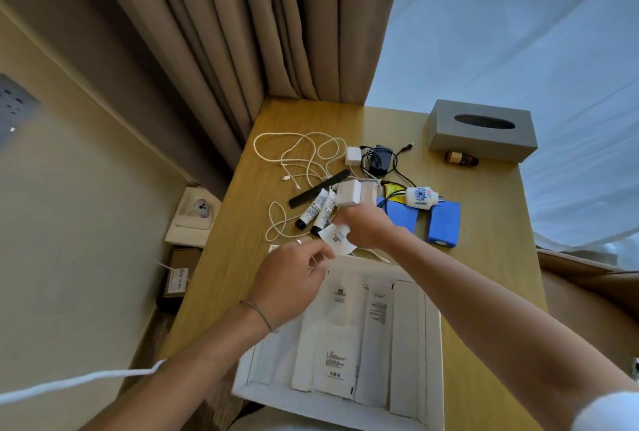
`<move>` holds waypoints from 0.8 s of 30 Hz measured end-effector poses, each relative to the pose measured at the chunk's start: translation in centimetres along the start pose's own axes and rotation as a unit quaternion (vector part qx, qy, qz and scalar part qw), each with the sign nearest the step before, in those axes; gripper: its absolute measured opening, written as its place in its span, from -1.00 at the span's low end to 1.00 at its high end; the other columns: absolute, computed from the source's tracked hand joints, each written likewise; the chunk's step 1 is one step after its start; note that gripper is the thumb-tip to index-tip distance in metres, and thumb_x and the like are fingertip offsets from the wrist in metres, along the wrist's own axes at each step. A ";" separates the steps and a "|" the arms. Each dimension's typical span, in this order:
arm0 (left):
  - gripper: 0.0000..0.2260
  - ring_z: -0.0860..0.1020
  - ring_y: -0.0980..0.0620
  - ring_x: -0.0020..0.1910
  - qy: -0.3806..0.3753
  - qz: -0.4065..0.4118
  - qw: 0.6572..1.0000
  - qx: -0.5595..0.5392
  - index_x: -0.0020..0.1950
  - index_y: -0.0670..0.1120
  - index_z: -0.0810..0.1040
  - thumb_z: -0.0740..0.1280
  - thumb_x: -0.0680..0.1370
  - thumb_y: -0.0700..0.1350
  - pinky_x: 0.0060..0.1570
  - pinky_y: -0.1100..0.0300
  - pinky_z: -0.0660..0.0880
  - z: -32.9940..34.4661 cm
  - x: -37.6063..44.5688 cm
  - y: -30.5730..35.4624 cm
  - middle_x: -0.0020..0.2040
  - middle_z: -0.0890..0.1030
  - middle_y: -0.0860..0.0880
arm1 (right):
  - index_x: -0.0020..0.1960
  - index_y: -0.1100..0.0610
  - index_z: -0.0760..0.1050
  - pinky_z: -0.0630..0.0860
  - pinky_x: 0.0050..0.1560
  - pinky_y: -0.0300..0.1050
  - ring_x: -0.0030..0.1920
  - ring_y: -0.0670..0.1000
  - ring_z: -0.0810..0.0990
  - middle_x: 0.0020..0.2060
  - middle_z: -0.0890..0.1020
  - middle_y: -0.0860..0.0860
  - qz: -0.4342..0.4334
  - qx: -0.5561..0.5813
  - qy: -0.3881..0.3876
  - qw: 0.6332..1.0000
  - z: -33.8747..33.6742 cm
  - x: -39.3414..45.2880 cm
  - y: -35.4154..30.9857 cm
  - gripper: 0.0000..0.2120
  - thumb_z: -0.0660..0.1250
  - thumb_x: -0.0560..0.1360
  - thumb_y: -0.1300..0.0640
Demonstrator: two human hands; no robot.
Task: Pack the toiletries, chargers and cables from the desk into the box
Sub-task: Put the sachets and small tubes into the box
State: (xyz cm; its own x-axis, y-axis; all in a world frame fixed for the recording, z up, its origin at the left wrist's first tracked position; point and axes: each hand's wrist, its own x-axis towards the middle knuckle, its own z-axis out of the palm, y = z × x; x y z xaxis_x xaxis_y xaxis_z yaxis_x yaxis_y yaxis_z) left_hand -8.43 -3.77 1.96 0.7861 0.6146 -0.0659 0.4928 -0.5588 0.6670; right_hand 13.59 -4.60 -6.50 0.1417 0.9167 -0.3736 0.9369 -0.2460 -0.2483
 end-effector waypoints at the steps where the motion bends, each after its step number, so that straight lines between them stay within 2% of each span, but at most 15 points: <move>1: -0.87 0.59 0.15 -0.10 0.007 -0.009 1.000 0.004 0.08 0.00 0.65 0.32 0.60 -0.12 -0.13 0.09 0.60 -0.4 0.3 -0.2 -0.08 0.63 0.11 | 0.34 0.02 0.53 0.44 -0.11 -0.11 0.21 0.12 0.58 0.22 0.60 0.04 -0.015 -0.025 -0.012 1.000 0.3 0.6 0.1 -0.54 0.35 0.47 0.27; 2: -0.88 0.59 0.17 -0.11 0.016 -0.018 1.000 0.005 0.07 0.01 0.65 0.32 0.60 -0.12 -0.15 0.11 0.61 -0.8 0.5 -0.4 -0.08 0.63 0.12 | 0.38 0.01 0.48 0.49 -0.05 -0.09 0.26 0.13 0.56 0.25 0.58 0.05 -0.026 -0.049 -0.023 0.998 0.7 1.1 0.2 -0.50 0.35 0.47 0.26; 4: -0.88 0.58 0.20 -0.13 0.044 -0.037 0.998 -0.007 0.03 0.04 0.65 0.33 0.60 -0.13 -0.19 0.29 0.57 -1.3 0.7 -0.9 -0.11 0.62 0.17 | 0.44 -0.02 0.42 0.58 0.09 0.02 0.34 0.14 0.50 0.31 0.56 0.05 -0.041 -0.088 -0.042 0.994 1.1 1.8 0.3 -0.44 0.38 0.47 0.23; 6: -0.85 0.57 0.24 -0.13 0.073 -0.060 0.995 -0.030 -0.01 0.06 0.66 0.34 0.59 -0.16 -0.25 0.43 0.49 -1.6 0.9 -1.4 -0.16 0.61 0.22 | 0.49 -0.03 0.37 0.61 0.09 0.11 0.40 0.14 0.45 0.37 0.52 0.03 -0.049 -0.117 -0.053 0.990 1.5 2.2 0.3 -0.38 0.41 0.46 0.18; 9: -0.84 0.56 0.23 -0.11 0.086 -0.081 0.992 -0.044 -0.02 0.05 0.66 0.34 0.58 -0.19 -0.24 0.39 0.51 -1.7 1.4 -1.8 -0.18 0.61 0.20 | 0.51 -0.04 0.34 0.64 -0.01 0.11 0.32 0.14 0.50 0.37 0.46 0.04 -0.060 -0.129 -0.049 0.989 1.7 2.6 0.4 -0.31 0.46 0.42 0.15; 11: -0.84 0.56 0.22 -0.12 0.082 -0.083 0.992 -0.036 -0.02 0.05 0.66 0.34 0.59 -0.19 -0.25 0.37 0.52 -1.6 1.9 -2.1 -0.18 0.61 0.19 | 0.45 -0.03 0.43 0.63 -0.04 0.06 0.20 0.12 0.55 0.27 0.49 0.03 -0.071 -0.107 -0.037 0.991 1.7 2.6 0.8 -0.37 0.49 0.41 0.14; 13: -0.84 0.56 0.23 -0.14 0.074 -0.092 0.993 -0.030 -0.02 0.06 0.66 0.33 0.59 -0.18 -0.29 0.40 0.49 -1.4 2.6 -2.3 -0.18 0.61 0.18 | 0.33 0.01 0.54 0.60 -0.04 -0.03 0.14 0.09 0.56 0.17 0.52 0.02 -0.081 -0.075 -0.018 0.994 1.7 2.5 1.3 -0.49 0.51 0.39 0.13; 15: -0.84 0.57 0.23 -0.18 0.067 -0.102 0.992 -0.030 -0.02 0.06 0.66 0.33 0.59 -0.17 -0.30 0.42 0.47 -1.1 3.6 -2.5 -0.18 0.62 0.17 | 0.28 0.02 0.59 0.53 -0.01 -0.09 0.15 0.06 0.57 0.18 0.58 0.00 -0.083 -0.037 0.002 0.996 1.5 2.3 1.9 -0.55 0.52 0.39 0.11; 17: -0.84 0.58 0.19 -0.22 0.063 -0.105 0.992 -0.030 -0.02 0.04 0.67 0.32 0.59 -0.18 -0.26 0.31 0.54 -0.8 4.7 -2.5 -0.17 0.63 0.14 | 0.27 0.01 0.60 0.52 -0.02 -0.12 0.14 0.05 0.60 0.16 0.65 -0.02 -0.065 0.009 0.024 0.998 1.0 1.9 2.4 -0.56 0.52 0.41 0.05; 20: -0.85 0.60 0.15 -0.23 0.047 -0.106 0.993 -0.019 -0.01 0.02 0.67 0.32 0.59 -0.17 -0.22 0.16 0.61 -0.1 7.0 -2.2 -0.17 0.64 0.13 | 0.31 0.00 0.57 0.61 -0.07 -0.04 0.03 0.03 0.64 0.08 0.69 0.00 0.017 0.109 0.071 0.991 -0.3 0.7 3.2 -0.53 0.51 0.43 -0.05; 22: -0.85 0.58 0.15 -0.28 0.033 -0.107 0.994 -0.015 -0.03 0.02 0.66 0.32 0.58 -0.17 -0.28 0.18 0.57 0.7 8.8 -1.9 -0.22 0.63 0.12 | 0.24 0.03 0.58 0.65 -0.15 -0.03 -0.10 -0.04 0.64 0.00 0.70 -0.02 0.073 0.201 0.121 0.969 -1.2 -0.4 4.0 -0.60 0.49 0.45 -0.07; 24: -0.85 0.57 0.13 -0.28 0.018 -0.111 0.994 -0.007 -0.04 0.03 0.65 0.31 0.58 -0.17 -0.31 0.23 0.49 1.8 10.7 -1.6 -0.23 0.62 0.11 | 0.20 0.02 0.58 0.66 -0.27 -0.14 -0.16 -0.15 0.66 -0.05 0.68 -0.09 0.119 0.322 0.173 0.923 -1.8 -1.7 5.0 -0.68 0.47 0.49 -0.03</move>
State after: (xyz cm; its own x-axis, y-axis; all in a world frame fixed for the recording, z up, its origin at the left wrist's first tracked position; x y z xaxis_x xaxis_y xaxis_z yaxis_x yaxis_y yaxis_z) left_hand -0.14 2.70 -1.16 0.6441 0.7419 -0.1863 0.6471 -0.3985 0.6499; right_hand 18.64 -6.83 -5.46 0.5174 0.8306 -0.2058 0.4977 -0.4877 -0.7172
